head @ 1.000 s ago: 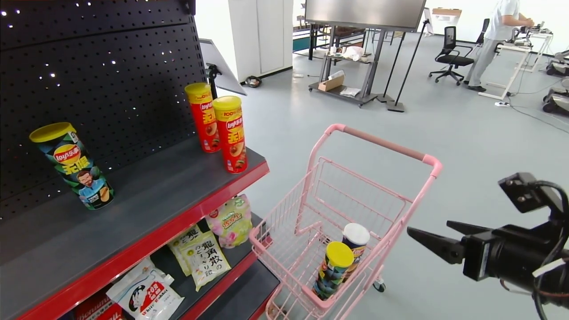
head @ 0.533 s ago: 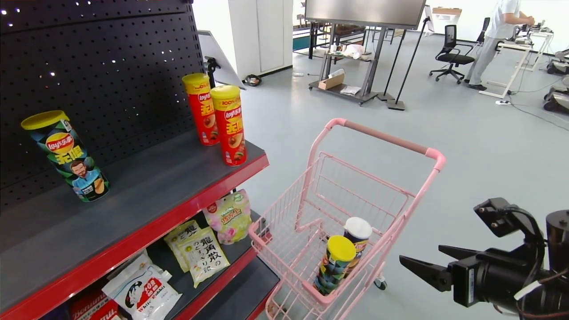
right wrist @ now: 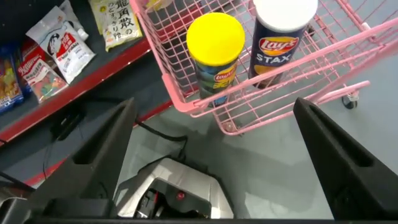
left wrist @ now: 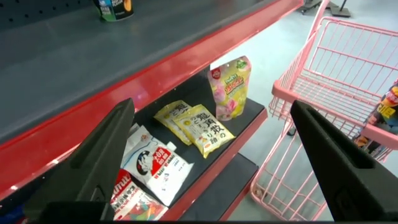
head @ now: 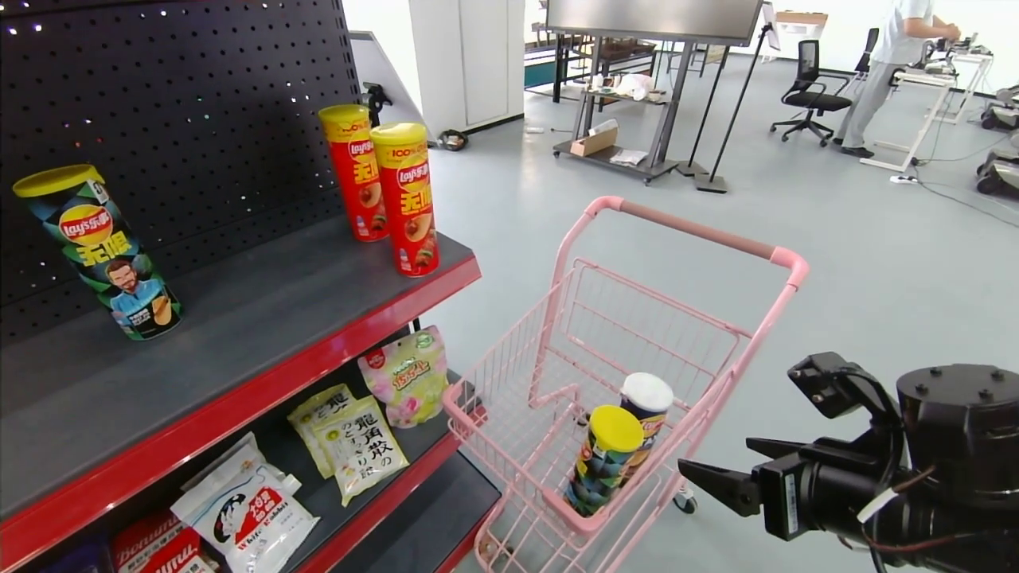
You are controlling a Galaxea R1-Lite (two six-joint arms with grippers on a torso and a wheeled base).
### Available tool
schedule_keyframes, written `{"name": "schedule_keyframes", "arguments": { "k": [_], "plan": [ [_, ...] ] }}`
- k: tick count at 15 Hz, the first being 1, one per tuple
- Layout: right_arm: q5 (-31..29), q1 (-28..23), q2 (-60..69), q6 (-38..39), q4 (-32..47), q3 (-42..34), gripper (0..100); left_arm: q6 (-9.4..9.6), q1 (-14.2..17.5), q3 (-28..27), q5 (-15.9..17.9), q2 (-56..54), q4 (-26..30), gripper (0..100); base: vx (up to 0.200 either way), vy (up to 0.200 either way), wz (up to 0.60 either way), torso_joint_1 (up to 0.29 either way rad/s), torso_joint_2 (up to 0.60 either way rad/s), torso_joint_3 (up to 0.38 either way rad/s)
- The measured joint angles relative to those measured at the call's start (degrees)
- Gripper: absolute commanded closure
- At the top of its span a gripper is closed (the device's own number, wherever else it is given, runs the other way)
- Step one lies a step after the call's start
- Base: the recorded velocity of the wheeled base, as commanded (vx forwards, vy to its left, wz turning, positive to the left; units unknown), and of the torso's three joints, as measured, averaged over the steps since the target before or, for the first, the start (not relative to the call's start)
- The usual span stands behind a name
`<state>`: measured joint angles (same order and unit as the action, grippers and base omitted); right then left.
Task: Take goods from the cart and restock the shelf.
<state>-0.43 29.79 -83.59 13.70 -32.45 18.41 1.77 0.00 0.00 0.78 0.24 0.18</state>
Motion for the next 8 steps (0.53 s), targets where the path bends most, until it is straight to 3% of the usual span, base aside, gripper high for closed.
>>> {"name": "schedule_keyframes", "arguments": {
  "k": [4, 8],
  "plan": [
    [0.0, 0.2, -3.6, -0.4, -1.5, 1.4, 0, -0.02, 0.0, 0.0, 0.0, 0.0, 0.0, 0, 0.0, 0.0, 0.0, -0.152, 0.39, 0.233],
    [0.0, 0.3, -6.2, -0.4, -1.9, 3.1, 0, 0.0, 0.0, 0.0, -0.1, 0.0, 0.0, 0, 0.0, 0.0, 0.0, -0.031, 0.08, 0.052]
  ]
}}
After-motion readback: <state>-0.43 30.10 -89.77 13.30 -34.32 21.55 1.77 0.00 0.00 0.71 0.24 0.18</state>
